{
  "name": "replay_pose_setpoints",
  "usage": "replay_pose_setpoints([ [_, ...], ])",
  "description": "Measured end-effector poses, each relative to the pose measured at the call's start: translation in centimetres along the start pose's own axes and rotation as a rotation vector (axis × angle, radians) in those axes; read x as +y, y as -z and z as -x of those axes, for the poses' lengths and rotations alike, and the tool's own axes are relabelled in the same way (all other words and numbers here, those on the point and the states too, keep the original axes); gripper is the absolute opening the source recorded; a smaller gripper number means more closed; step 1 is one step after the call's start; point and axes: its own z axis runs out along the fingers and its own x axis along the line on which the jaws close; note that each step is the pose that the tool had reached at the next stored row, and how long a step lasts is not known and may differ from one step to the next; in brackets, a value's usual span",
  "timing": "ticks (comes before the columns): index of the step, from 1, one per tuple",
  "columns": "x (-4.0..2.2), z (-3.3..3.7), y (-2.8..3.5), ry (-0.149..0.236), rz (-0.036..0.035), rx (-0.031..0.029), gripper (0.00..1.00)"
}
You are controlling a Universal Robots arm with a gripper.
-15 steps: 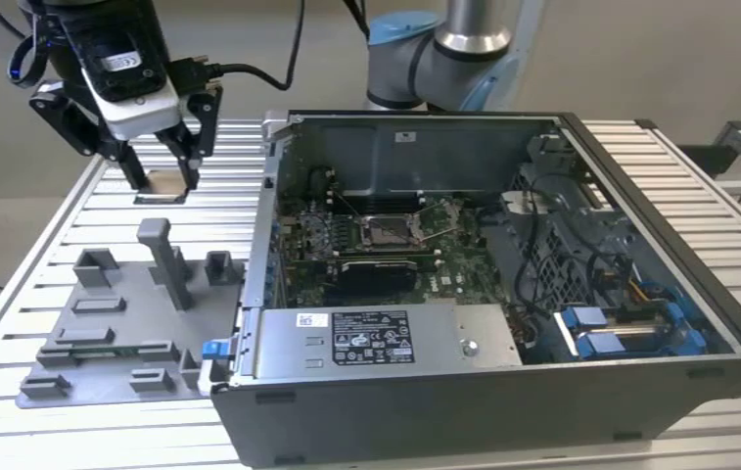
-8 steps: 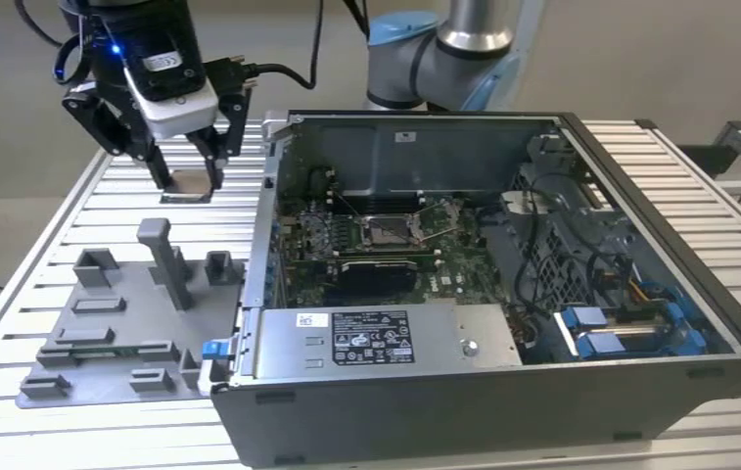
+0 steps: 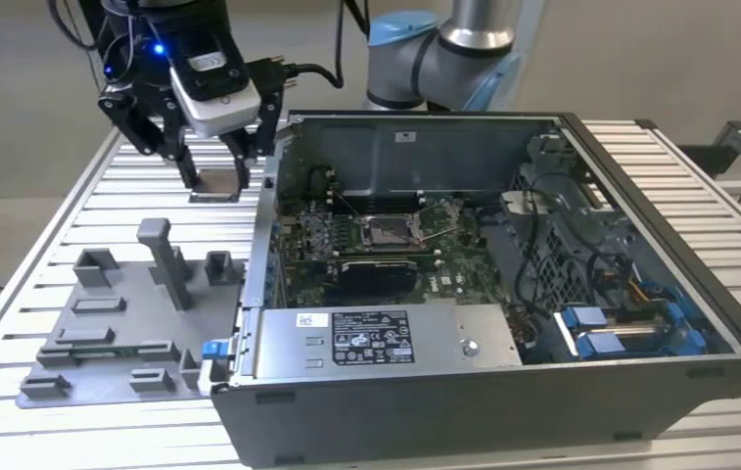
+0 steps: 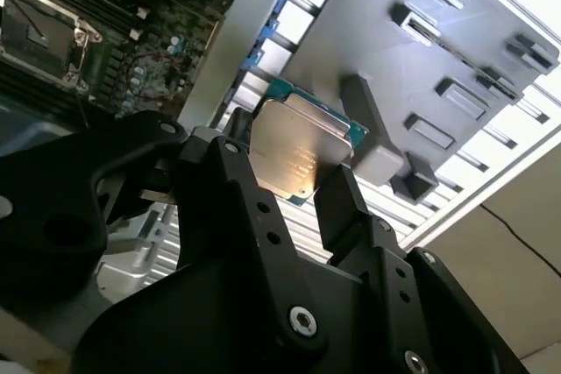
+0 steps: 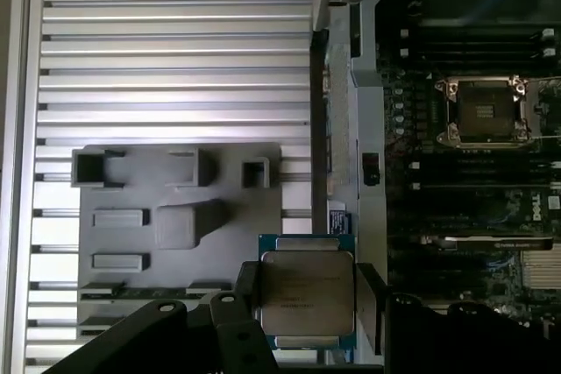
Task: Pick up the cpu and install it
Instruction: 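Pick up the cpu and move it towards the insertion slot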
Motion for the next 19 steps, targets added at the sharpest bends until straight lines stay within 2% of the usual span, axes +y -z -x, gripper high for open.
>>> replay_pose_setpoints([
  [6,0.06,1.98,-0.01,0.0,0.0,0.0002,0.0],
  [19,0.2,6.89,-0.02,-0.001,-0.0001,0.0044,0.0],
])
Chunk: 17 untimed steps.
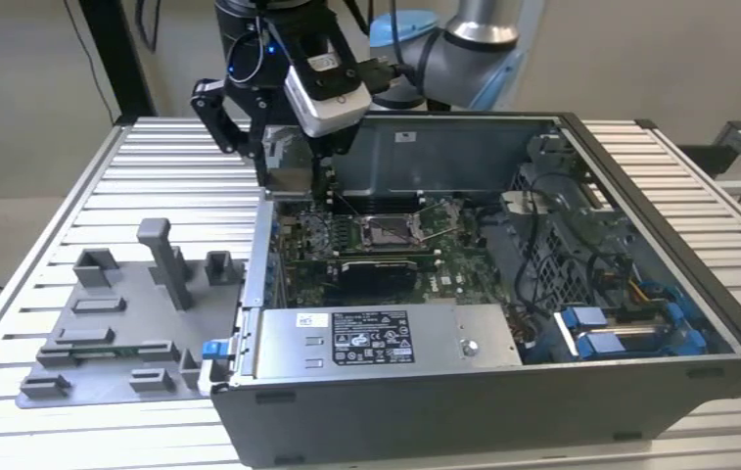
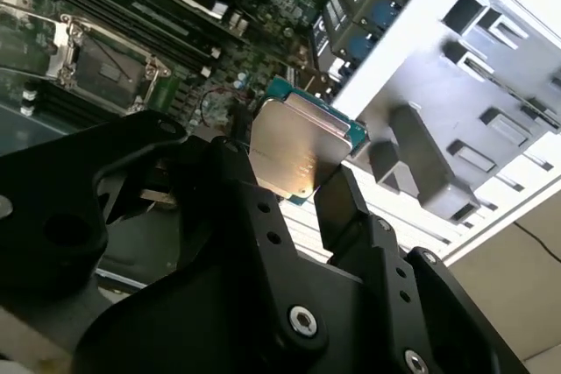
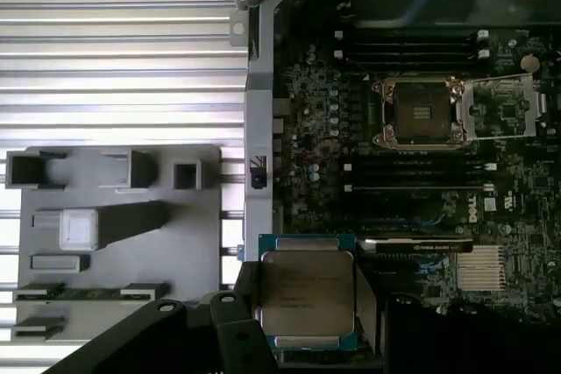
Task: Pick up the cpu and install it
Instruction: 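Pick up the cpu and move it towards the insertion slot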
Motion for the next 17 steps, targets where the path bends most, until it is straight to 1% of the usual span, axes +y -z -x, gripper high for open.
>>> replay_pose_setpoints([
  [9,0.1,2.99,0.0,0.0,0.0,0.0029,0.0],
  [17,0.16,5.41,0.01,-0.001,-0.0001,0.0049,0.0],
])
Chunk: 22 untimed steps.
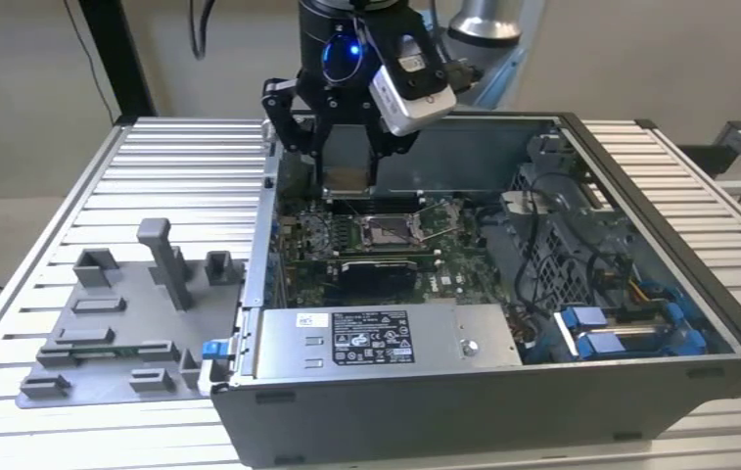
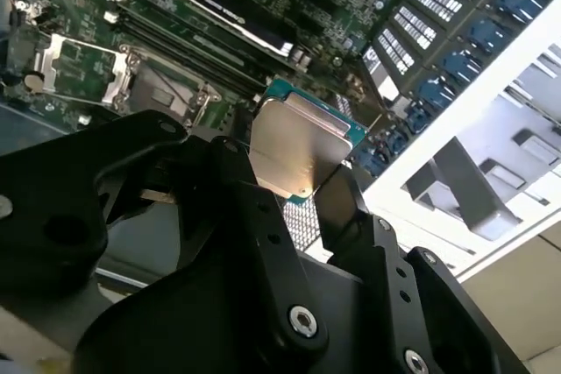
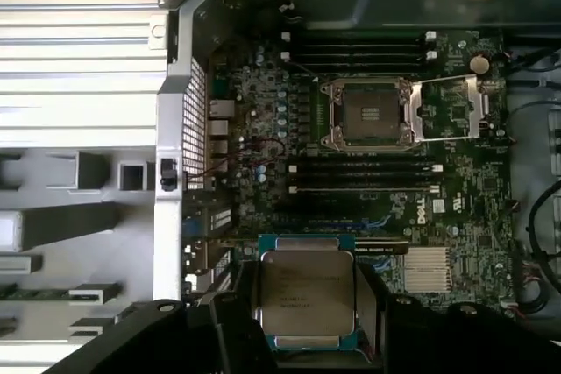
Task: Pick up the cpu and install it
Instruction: 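Pick up the cpu and move it towards the insertion slot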
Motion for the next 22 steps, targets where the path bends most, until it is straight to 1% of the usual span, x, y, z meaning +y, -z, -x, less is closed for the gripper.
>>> replay_pose_setpoints([
  [7,0.03,1.8,0.01,0.0,0.0,0.0009,0.0],
  [11,0.05,2.52,0.02,0.0,0.0,0.001,0.0],
  [12,0.04,2.61,0.02,0.0,0.0,0.001,0.0],
  [17,0.07,2.65,0.02,0.0,0.0001,0.001,0.0],
  [18,0.17,2.65,0.0,0.0,0.0,0.0009,0.0],
  [20,0.56,2.61,-0.04,0.0,-0.0001,0.001,0.0],
  [22,1.26,2.51,-0.14,0.0,0.0,0.0009,0.0],
])
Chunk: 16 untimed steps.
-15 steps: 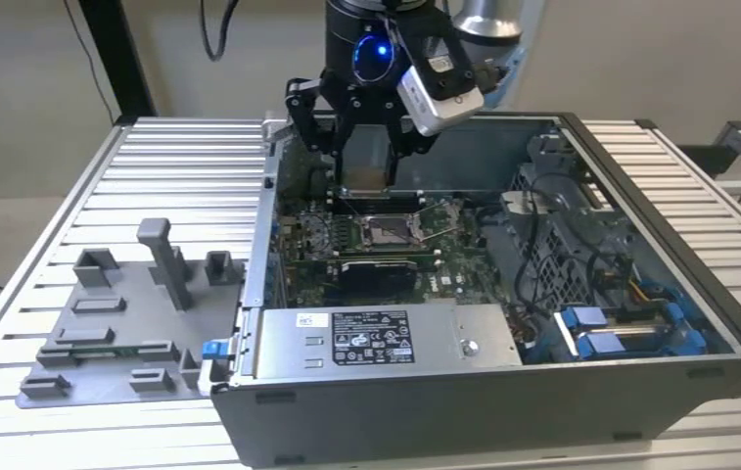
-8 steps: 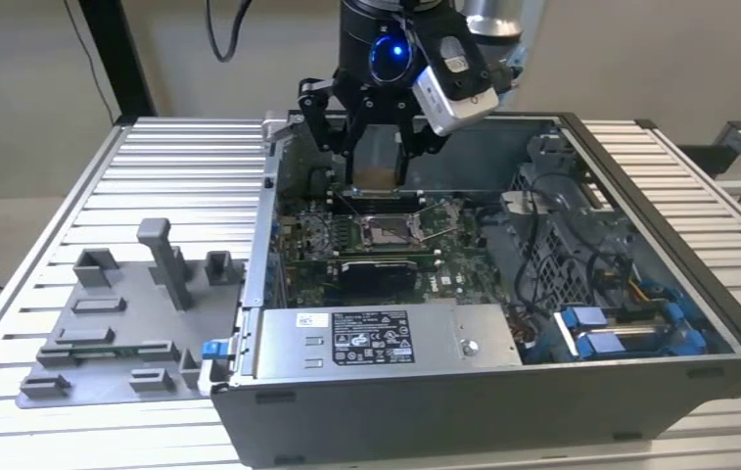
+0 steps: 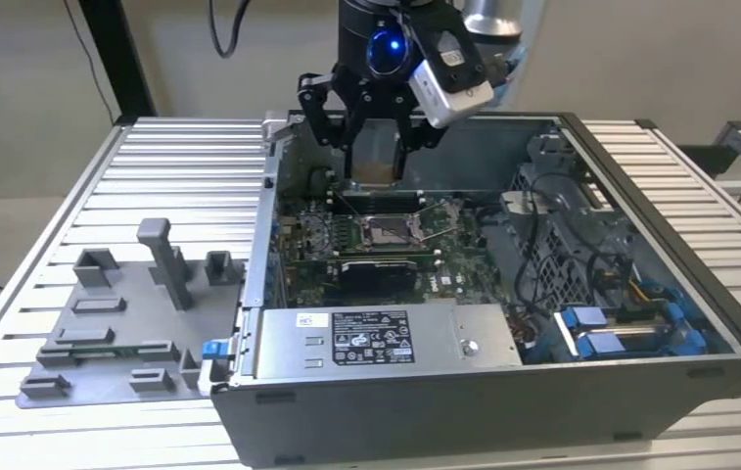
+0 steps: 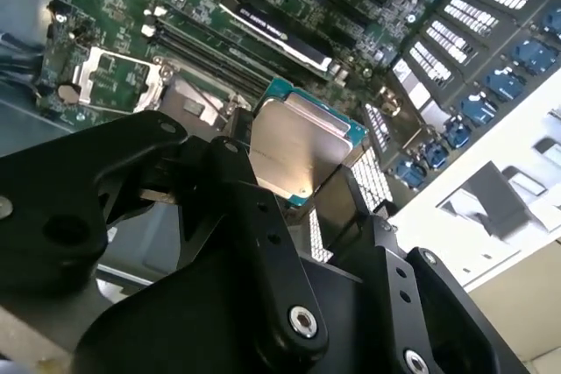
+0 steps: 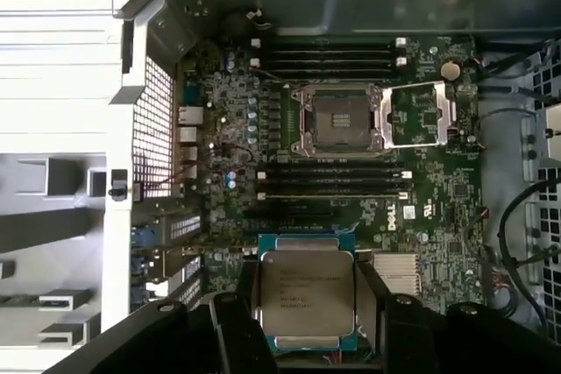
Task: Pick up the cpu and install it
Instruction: 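Pick up the cpu and move it towards the insertion slot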
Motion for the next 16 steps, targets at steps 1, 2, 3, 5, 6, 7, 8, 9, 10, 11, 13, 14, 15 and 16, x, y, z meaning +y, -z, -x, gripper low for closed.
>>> replay_pose_setpoints([
  [1,0.35,-0.07,-0.05,0.0,0.0,0.0,0.0],
  [2,0.68,-0.16,-0.09,0.0,0.0,0.0,0.0],
  [3,0.96,-0.26,-0.14,0.0,0.0,0.0,0.0],
  [5,1.52,-0.54,-0.23,0.0,0.0,-0.0001,0.0],
  [6,1.83,-0.69,-0.28,0.0,0.0,0.0,0.0],
  [7,2.15,-0.82,-0.33,0.0,0.0,0.0,0.0],
  [8,2.53,-0.93,-0.38,0.0,0.0,0.0,0.0],
  [9,2.91,-1.0,-0.45,0.0,0.0001,-0.0001,0.0],
  [10,3.35,-1.04,-0.51,0.0,0.0,0.0,0.0],
  [11,3.79,-1.06,-0.57,0.0,0.0,-0.0001,0.0],
  [13,4.67,-1.08,-0.69,0.0,-0.0001,0.0,0.0],
  [14,5.1,-1.09,-0.75,0.0,0.0,0.0,0.0],
  [15,5.53,-1.1,-0.81,0.0,-0.0001,0.0,0.0],
  [16,5.93,-1.1,-0.87,0.0,0.0,-0.0001,0.0],
])
